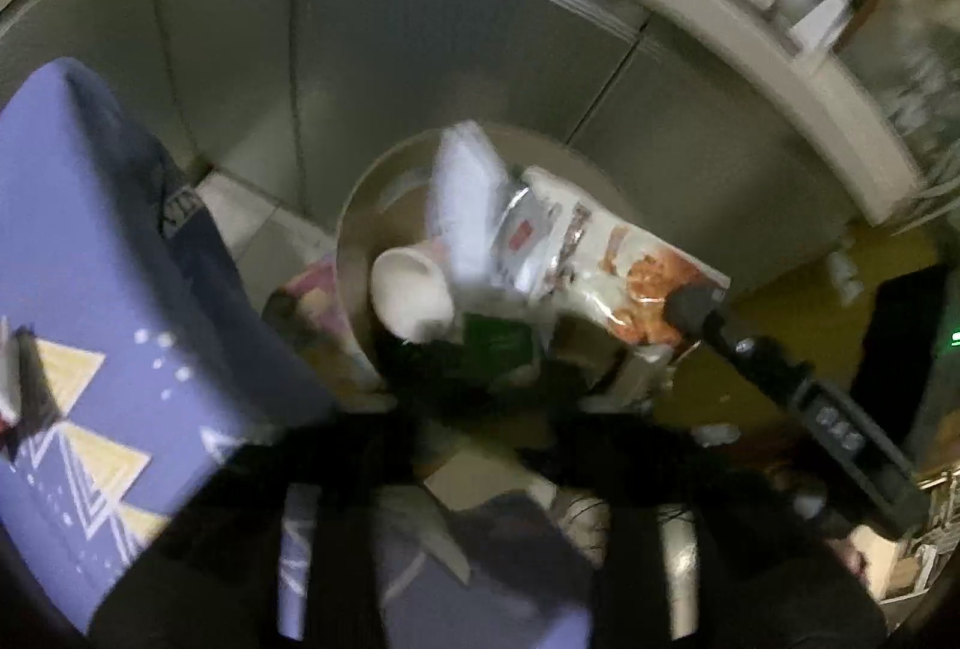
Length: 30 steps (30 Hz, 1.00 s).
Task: Collect trash
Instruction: 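Carry both snack bags over the bin and open both tools, then grasp the red-and-white packet with the right tool while the left tool grasps the pink foil wrapper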
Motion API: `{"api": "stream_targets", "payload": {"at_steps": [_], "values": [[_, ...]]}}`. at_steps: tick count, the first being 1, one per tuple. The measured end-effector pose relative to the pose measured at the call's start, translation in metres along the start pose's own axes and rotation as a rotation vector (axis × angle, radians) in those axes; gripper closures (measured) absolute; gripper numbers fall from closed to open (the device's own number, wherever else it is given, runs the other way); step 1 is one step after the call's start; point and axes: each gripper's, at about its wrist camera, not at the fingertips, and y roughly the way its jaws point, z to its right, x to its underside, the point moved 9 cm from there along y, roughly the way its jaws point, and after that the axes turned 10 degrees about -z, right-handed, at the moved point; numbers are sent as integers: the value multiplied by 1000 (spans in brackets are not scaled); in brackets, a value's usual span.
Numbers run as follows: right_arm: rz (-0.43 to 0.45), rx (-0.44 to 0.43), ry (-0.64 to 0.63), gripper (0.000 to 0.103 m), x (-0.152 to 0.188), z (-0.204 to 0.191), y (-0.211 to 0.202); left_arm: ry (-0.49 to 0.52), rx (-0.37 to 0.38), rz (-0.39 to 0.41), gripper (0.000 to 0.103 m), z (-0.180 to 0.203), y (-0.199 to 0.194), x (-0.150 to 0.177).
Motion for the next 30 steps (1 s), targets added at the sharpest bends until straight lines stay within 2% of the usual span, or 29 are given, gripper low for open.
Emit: {"api": "stream_targets", "payload": {"at_steps": [1, 2, 3, 5, 10, 14, 19, 23, 27, 30], "values": [[-8, -8, 4, 74, 0, -1, 6, -8, -27, 12, 41, -3, 4, -2], [-14, -15, 15, 58, 0, 1, 10, -13, -43, 26, 41, -6, 4, -3], [-8, -16, 38, 51, 0, 5, 14, -16, -46, 27, 41, -8, 4, -2], [8, -21, 46, 51, 0, 8, 11, -27, -24, 24, 41, -10, -3, 4], [54, -36, 17, 51, 8, -7, -4, -18, 8, 94, 41, -15, -45, 36], [2, -81, -33, 51, 23, -40, -1, -30, 46, 125, 41, -26, -78, 82], [-129, -176, -161, 51, 51, -106, 23, -69, 53, 152, 41, -61, -110, 153], [-228, -253, -253, 51, 70, -168, 50, -170, -2, 200, 41, -114, -143, 209], [-285, -242, -343, 51, 74, -220, 86, -334, -14, 249, 41, -173, -171, 251], [-355, -266, -350, 51, 72, -251, 123, -437, -33, 282, 41, -210, -186, 281]]}}
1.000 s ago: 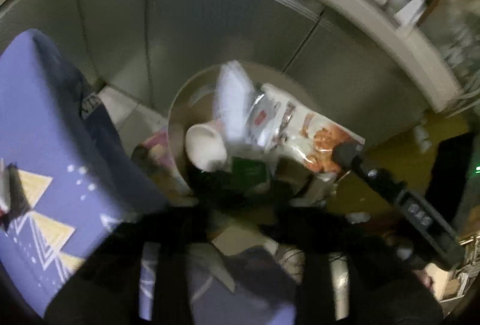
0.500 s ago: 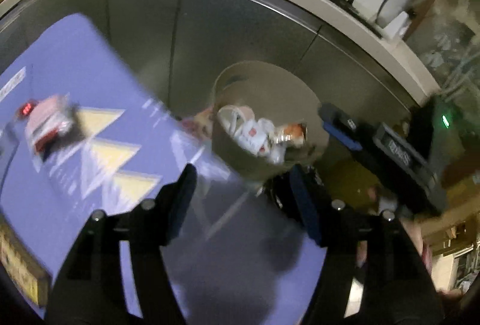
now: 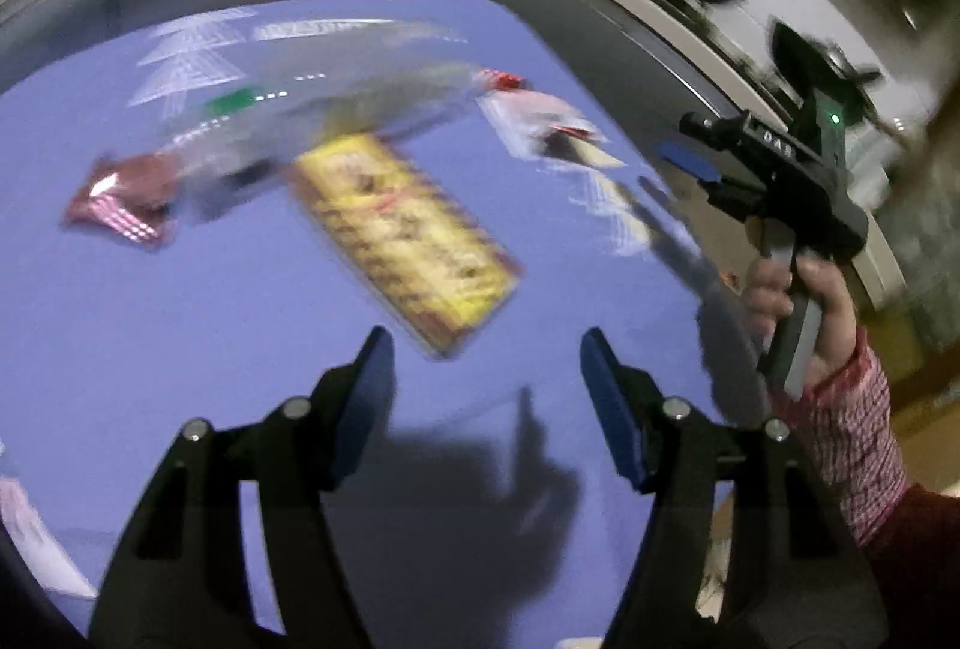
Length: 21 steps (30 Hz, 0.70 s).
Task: Collect trash
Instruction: 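Grasp the red-and-white packet with the right tool while the left tool grasps the pink foil wrapper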
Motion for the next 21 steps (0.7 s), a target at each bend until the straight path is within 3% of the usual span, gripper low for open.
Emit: {"api": "stream_targets", "payload": {"at_steps": [5, 8, 13, 17, 21], "values": [[-74, 44, 7, 51, -34, -2, 55, -115, -10, 29, 41, -55, -23, 14], [-127, 50, 16, 51, -37, 2, 77, -167, -48, 56, 41, -83, -36, 16], [-183, -12, 16, 51, -17, -7, 84, -244, -132, 140, 41, -135, -66, 4], [-209, -19, -37, 51, 7, -24, 82, -249, -174, 168, 41, -161, -71, -21], [-220, -23, -91, 56, 33, -39, 79, -251, -167, 178, 38, -175, -67, -39]]}}
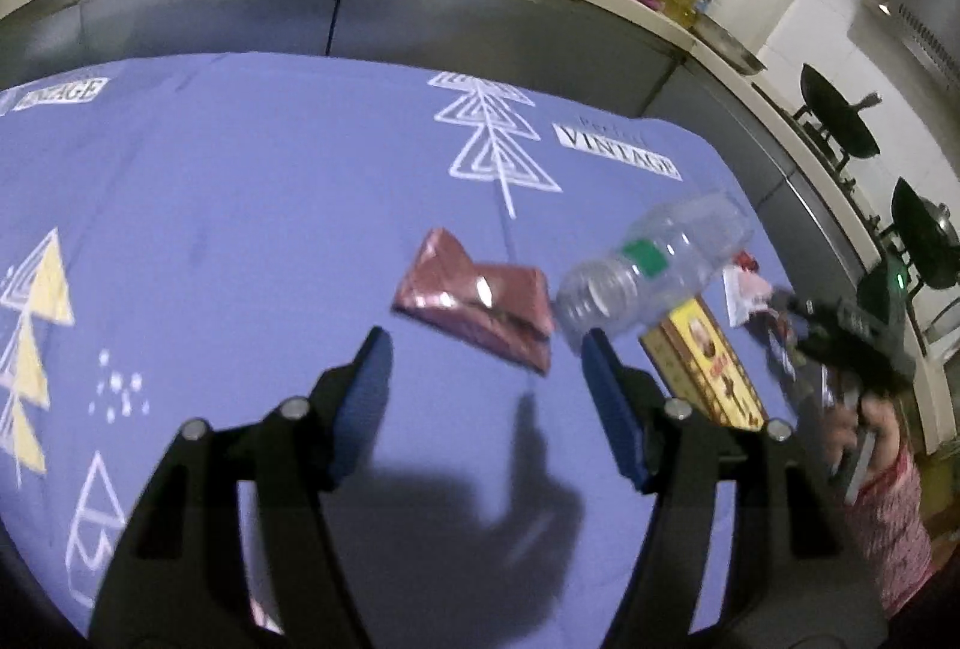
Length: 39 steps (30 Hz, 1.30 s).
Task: Collect trash
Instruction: 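Grasp the red-and-white packet with the right tool while the left tool grasps the pink foil wrapper, then lift the red-and-white packet with the right tool while the left tool lifts the pink foil wrapper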
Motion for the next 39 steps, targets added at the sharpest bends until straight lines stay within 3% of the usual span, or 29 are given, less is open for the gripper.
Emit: {"api": "stream_targets", "payload": {"at_steps": [4, 9, 10, 12, 14, 19, 26, 32, 34, 35, 39], "values": [[2, -5, -42, 65, 26, -13, 3, -4, 18, 9, 38, -7, 9, -23], [28, 57, -85, 72, 40, -23, 5, 40, -38, -16, 39, -7, 36, -45], [30, 53, -79, 73, 40, -23, 5, 40, -38, -25, 41, -8, 40, -46], [27, 37, -76, 79, 42, -26, 8, 42, -17, -70, 66, -7, 54, -42], [12, 19, -94, 87, 47, -33, 13, 39, -15, -83, 75, -8, 58, -34], [-11, -11, -148, 94, 65, -59, 19, 39, 13, -78, 81, -7, 49, -10], [-58, -79, -176, 97, 108, -93, 27, 48, 43, -83, 81, 0, 24, 49], [-128, -143, -206, 97, 153, -123, 38, -10, 71, -99, 81, -6, 2, 79], [-156, -151, -193, 96, 164, -127, 40, -50, 80, -77, 72, -13, -13, 79], [-169, -145, -188, 96, 169, -128, 41, -67, 82, -59, 62, -16, -20, 78], [-184, -110, -159, 91, 187, -120, 35, -129, 109, -10, 49, -27, -48, 79]]}}
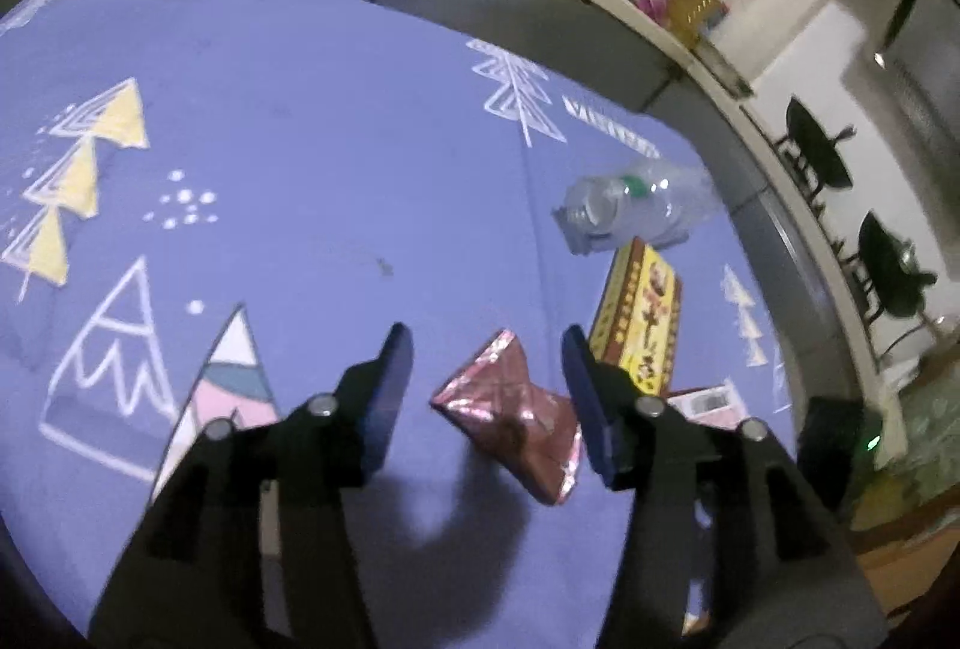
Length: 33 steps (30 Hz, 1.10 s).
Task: Collect trash
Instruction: 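Lift the red-and-white packet with the right tool while the left tool lifts the pink foil wrapper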
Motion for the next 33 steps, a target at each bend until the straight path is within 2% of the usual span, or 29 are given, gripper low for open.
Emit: {"api": "stream_targets", "payload": {"at_steps": [2, 3, 4, 6, 7, 9, 13, 16, 20, 21, 22, 23, 26, 29, 31, 32, 33], "values": [[15, 14, -10, 84, 10, -1, -6, -30, 8, -15, 47, -3, -4, 7], [23, 22, -26, 75, 14, -2, -9, -39, 6, -36, 47, -2, -1, 12], [30, 28, -40, 69, 17, -4, -11, -44, -3, -64, 47, -1, 3, 19], [50, 50, -63, 46, 21, -8, -17, -56, -23, -125, 47, 1, 15, 30], [62, 74, -73, 43, 25, -9, -20, -69, -23, -162, 47, 2, 23, 37], [76, 114, -89, 43, 31, -7, -27, -92, 2, -200, 47, 6, 34, 44], [101, 154, -89, 43, 41, 3, -40, -126, 20, -218, 47, 15, 40, 42], [149, 199, -89, 43, 41, 14, -57, -163, 7, -213, 47, 15, 42, 39], [178, 200, -67, 43, 35, 27, -67, -211, 0, -196, 47, 15, 45, 34], [175, 198, -67, 43, 32, 28, -66, -216, -8, -189, 49, 17, 46, 33], [172, 194, -69, 43, 28, 30, -65, -214, -15, -187, 57, 18, 48, 33], [170, 188, -72, 43, 26, 31, -65, -213, -22, -193, 77, 19, 52, 34], [165, 174, -73, 43, 22, 32, -58, -217, -30, -186, 91, 18, 56, 36], [143, 201, -115, 43, 20, 28, -47, -216, -12, -197, 98, 20, 57, 41], [137, 255, -181, 54, 22, 22, -38, -216, 11, -203, 100, 22, 57, 44], [129, 268, -201, 66, 23, 20, -35, -212, 20, -206, 100, 24, 56, 46], [120, 277, -219, 73, 25, 18, -32, -207, 26, -210, 100, 25, 55, 49]]}}
